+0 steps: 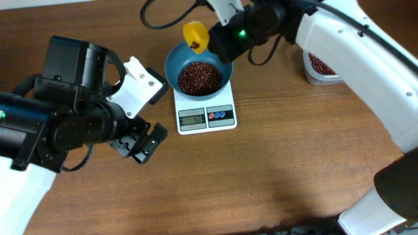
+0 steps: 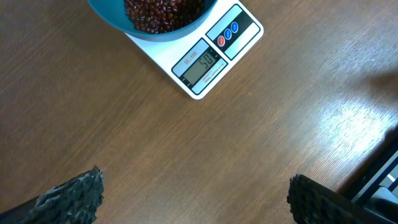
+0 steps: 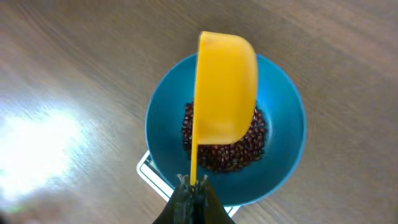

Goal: Scoop item into bowl and weigh 50g on scale
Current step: 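Move the scoop with the right gripper back to the bean tub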

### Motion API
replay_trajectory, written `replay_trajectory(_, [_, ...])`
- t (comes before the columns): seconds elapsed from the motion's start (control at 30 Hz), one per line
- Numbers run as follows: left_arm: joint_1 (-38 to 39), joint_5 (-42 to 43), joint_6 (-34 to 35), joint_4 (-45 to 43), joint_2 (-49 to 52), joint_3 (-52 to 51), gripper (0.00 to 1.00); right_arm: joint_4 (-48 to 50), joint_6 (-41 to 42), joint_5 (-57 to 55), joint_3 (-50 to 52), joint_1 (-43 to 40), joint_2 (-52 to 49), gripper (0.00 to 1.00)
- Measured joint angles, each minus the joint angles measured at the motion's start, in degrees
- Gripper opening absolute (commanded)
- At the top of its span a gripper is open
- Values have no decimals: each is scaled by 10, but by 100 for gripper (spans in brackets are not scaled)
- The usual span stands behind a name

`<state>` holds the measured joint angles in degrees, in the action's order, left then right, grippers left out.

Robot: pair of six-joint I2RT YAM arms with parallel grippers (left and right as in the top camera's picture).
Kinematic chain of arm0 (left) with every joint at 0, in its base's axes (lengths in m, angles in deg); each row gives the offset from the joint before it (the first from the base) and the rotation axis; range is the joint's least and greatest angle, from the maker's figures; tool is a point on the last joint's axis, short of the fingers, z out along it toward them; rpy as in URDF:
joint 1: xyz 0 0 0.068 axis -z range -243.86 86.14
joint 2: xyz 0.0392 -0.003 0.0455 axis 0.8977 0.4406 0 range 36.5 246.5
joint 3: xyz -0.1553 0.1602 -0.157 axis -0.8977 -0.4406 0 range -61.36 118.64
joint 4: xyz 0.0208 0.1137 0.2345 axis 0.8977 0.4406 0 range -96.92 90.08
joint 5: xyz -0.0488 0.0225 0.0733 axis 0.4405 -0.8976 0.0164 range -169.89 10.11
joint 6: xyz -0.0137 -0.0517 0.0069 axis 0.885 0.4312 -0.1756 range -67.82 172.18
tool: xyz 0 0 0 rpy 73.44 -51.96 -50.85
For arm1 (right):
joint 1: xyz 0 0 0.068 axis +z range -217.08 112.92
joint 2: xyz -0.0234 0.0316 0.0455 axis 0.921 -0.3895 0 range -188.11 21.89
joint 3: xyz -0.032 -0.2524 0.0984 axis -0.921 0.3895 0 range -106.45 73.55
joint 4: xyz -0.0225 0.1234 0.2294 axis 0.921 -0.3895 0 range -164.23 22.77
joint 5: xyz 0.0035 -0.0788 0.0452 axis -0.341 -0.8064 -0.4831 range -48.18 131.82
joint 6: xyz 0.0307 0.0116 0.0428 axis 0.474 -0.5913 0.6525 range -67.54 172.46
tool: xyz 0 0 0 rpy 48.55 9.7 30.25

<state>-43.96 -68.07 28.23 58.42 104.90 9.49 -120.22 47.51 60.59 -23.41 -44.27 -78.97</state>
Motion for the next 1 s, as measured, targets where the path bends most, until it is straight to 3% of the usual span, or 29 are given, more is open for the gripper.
replay_trajectory(0.57, [0, 0, 0, 0, 0, 0, 99, 16, 52, 342, 0, -248, 0, 4])
replay_trajectory(0.77, [0, 0, 0, 0, 0, 0, 99, -6, 52, 362, 0, -348, 0, 4])
replay_trajectory(1.0, [0, 0, 0, 0, 0, 0, 99, -89, 33, 289, -1, -426, 0, 4])
